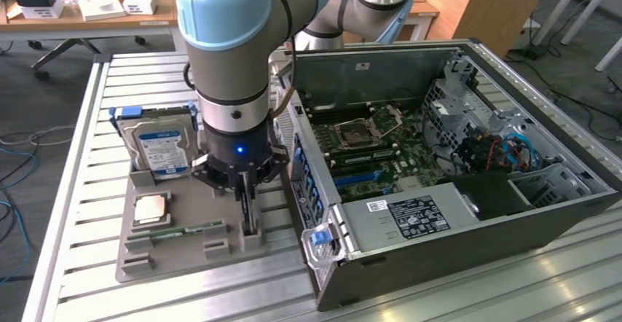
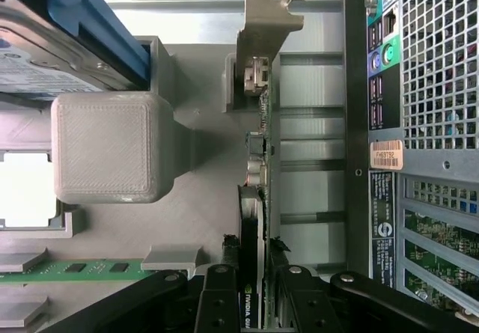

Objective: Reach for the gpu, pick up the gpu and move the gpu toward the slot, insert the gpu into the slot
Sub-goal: 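Pick up the gpu and move the gpu toward the slot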

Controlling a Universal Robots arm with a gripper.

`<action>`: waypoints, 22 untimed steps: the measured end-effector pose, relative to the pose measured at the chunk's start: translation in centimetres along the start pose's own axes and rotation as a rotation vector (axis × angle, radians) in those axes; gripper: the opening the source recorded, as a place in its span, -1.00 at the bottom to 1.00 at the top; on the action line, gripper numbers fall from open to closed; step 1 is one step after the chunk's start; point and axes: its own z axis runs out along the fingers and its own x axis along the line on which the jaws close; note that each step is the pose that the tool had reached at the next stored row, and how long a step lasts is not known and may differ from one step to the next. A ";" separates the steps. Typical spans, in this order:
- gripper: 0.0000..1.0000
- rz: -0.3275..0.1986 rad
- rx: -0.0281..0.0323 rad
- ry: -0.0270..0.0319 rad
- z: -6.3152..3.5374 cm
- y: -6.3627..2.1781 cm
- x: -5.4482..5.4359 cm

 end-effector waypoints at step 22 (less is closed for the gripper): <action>-0.47 -0.001 -0.0001 0.0000 -3.78 0.19 -0.1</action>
